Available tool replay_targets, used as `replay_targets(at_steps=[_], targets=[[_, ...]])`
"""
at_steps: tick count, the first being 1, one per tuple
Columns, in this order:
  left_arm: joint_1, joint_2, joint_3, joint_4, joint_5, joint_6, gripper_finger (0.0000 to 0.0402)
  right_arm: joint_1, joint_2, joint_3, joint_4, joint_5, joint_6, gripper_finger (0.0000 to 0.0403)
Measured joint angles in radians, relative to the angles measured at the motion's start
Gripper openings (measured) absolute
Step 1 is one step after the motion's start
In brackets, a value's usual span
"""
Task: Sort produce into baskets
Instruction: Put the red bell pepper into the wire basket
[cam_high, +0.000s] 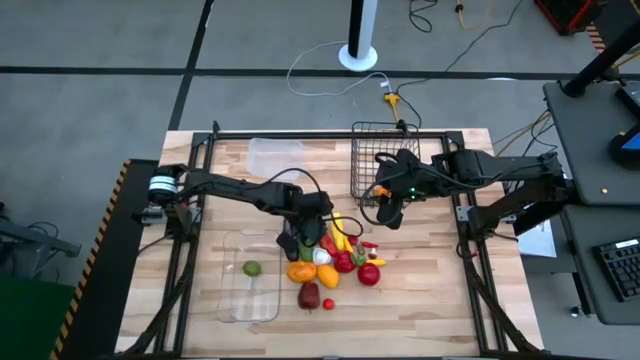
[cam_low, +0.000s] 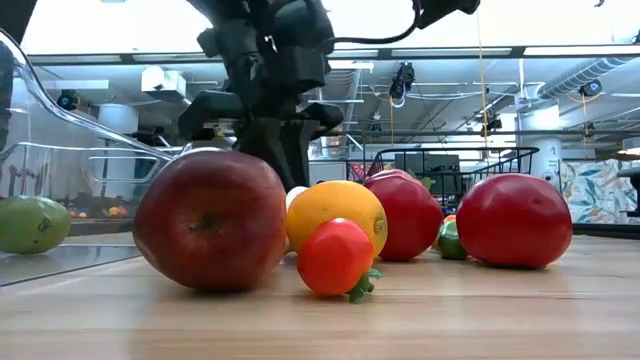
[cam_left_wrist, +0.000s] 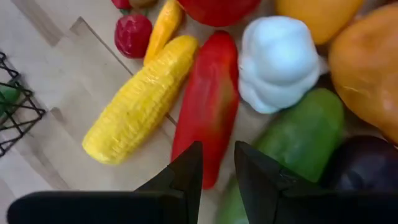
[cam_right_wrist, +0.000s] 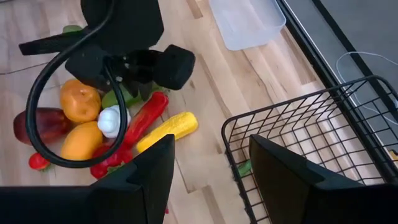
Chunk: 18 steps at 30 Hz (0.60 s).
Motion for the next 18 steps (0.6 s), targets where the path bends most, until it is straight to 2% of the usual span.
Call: replay_targets(at_steps=[18], targets=[[0.023, 0.025, 0.042, -0.024, 0.011, -0.025, 0.0077, 0.0, 0.002, -0.002, 0.0, -0.001, 0.0, 0.0199]])
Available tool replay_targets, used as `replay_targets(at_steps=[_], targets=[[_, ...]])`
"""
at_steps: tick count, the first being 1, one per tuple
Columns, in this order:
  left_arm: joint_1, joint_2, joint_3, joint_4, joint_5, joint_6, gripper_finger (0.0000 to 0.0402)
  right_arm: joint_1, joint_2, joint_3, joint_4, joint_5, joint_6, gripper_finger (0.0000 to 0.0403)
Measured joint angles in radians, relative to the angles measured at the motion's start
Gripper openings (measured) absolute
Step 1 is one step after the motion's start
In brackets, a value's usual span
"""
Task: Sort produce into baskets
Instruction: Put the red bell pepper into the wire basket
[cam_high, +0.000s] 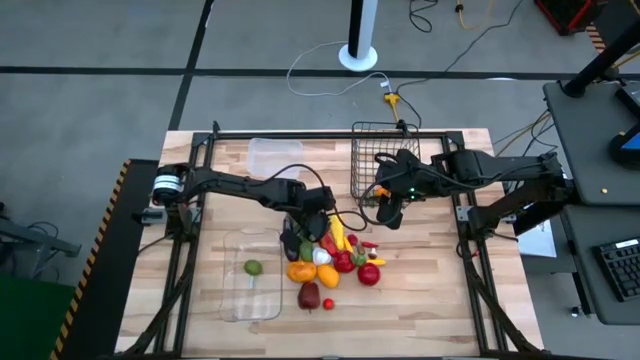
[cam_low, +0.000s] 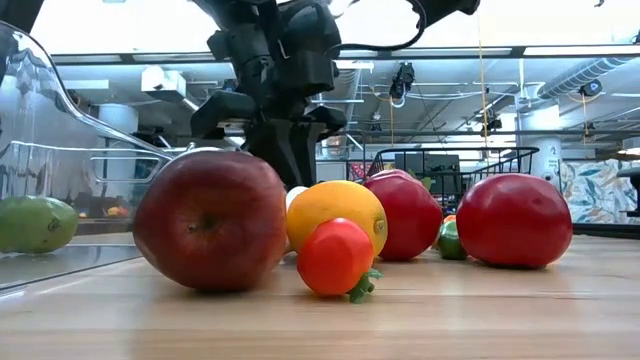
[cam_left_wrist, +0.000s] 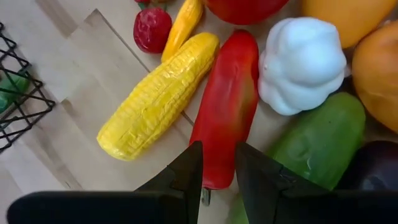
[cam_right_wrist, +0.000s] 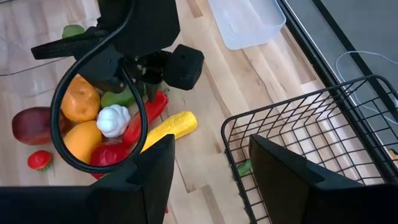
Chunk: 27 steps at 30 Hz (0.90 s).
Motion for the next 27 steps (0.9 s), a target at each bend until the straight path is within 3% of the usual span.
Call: replay_targets(at_steps=[5, 11, 15, 19, 27], targets=[[-0.004, -0.033, 0.0, -0.017, 0.013, -0.03, 0.0077, 0.0, 0.0, 0.0, 0.0, 0.0, 0.002, 0.0199], [-0.024, -0.14, -0.011, -0.042, 0.121, -0.124, 0.0076, 0.005, 0.001, -0.015, -0.001, -0.001, 0.077, 0.0199], [-0.053, -0.218, -0.031, -0.048, 0.055, -0.147, 0.0075, 0.032, 0.001, -0.026, -0.001, -0.001, 0.112, 0.0199], [-0.077, -0.243, -0.031, 0.035, -0.086, -0.187, 0.0074, 0.061, 0.001, -0.031, 0.0, -0.001, 0.129, 0.0199], [-0.094, -0.111, 0.014, 0.063, -0.129, -0.177, 0.0074, 0.084, 0.001, -0.034, 0.001, 0.0, 0.142, 0.0199]])
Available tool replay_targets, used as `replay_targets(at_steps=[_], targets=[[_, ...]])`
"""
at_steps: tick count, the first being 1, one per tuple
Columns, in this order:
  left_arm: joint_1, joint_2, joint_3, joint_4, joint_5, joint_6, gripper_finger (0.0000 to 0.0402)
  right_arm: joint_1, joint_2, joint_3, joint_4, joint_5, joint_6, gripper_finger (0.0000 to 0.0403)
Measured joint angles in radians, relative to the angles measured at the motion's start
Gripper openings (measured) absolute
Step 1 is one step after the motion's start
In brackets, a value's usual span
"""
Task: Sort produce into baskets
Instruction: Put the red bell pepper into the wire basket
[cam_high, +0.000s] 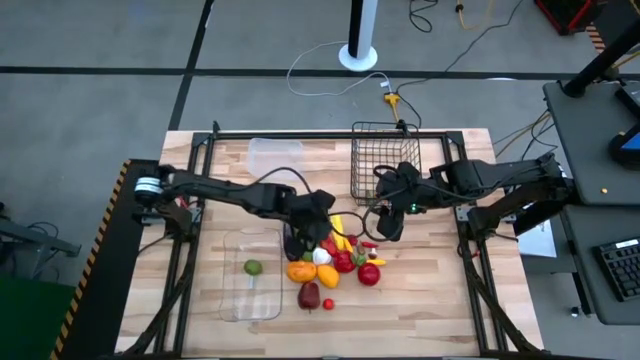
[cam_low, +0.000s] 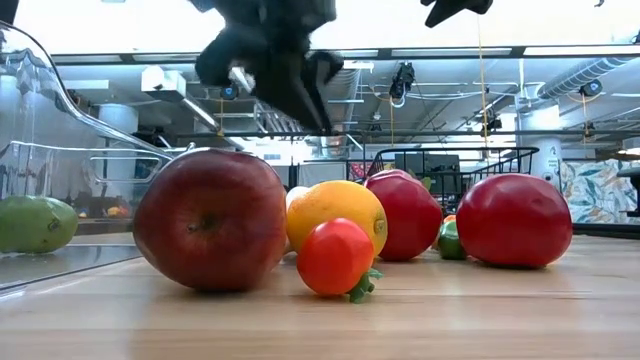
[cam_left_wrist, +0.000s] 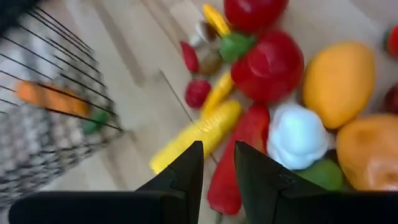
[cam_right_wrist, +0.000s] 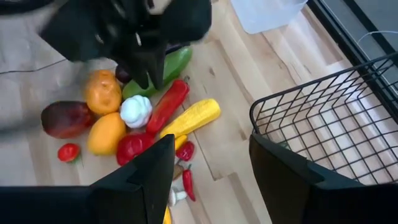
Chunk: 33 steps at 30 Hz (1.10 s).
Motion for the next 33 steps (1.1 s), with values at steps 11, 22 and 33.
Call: replay_targets(at_steps=[11, 22, 33], targets=[[0.005, 0.14, 0.104, -0.118, 0.0, -0.023, 0.0074, 0.001, 0.0, -0.003, 0.0, 0.001, -0.02, 0.0199], [0.027, 0.266, 0.245, -0.261, 0.005, 0.003, 0.0087, 0.001, 0.0, -0.02, 0.0, 0.0, -0.019, 0.0199], [0.027, 0.293, 0.247, -0.265, -0.003, 0.02, 0.0194, 0.001, 0.0, -0.032, 0.0, -0.001, -0.023, 0.0199]])
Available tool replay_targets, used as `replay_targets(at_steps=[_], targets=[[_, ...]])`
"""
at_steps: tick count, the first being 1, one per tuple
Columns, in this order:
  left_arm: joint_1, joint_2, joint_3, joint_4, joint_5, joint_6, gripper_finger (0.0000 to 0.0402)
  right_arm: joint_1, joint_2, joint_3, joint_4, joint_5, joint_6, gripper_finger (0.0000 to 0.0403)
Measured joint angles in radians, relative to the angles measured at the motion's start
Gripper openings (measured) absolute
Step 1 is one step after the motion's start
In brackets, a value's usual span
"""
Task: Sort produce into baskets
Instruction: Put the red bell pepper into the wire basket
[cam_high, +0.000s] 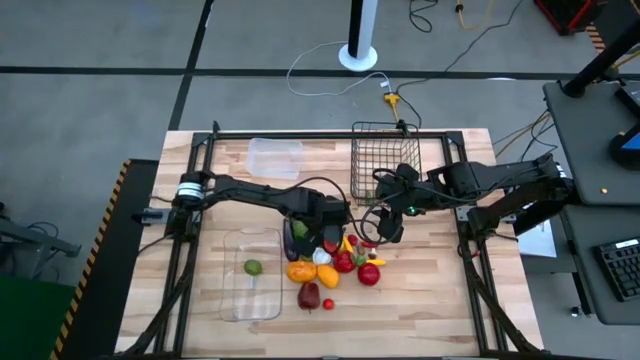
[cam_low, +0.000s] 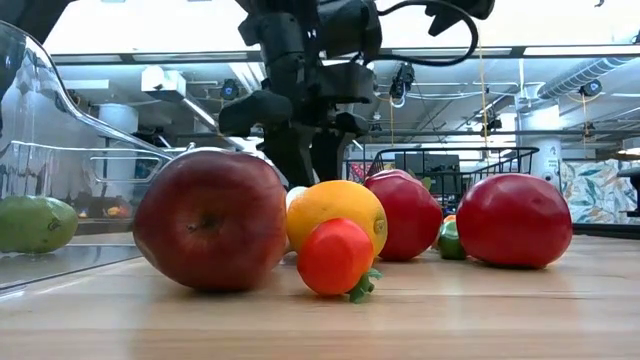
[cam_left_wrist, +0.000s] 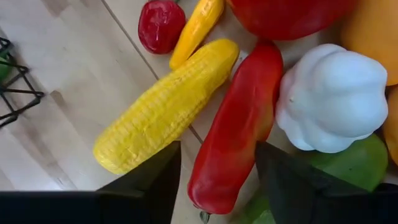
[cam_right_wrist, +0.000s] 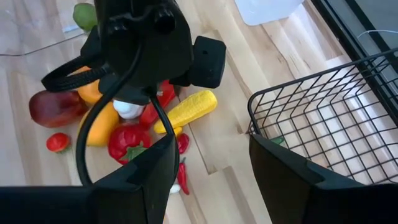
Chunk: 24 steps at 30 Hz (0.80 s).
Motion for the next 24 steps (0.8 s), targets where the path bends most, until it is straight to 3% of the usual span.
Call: replay_targets(at_steps=[5, 24], targets=[[0.002, 0.002, 0.0, 0.004, 0.0, 0.0, 0.021, 0.0, 0.0, 0.0, 0.0, 0.0, -0.003, 0.0199], [0.002, 0.002, -0.061, 0.052, 0.003, -0.009, 0.0211, 0.0, 0.0, 0.0, 0.0, 0.0, -0.007, 0.0199]])
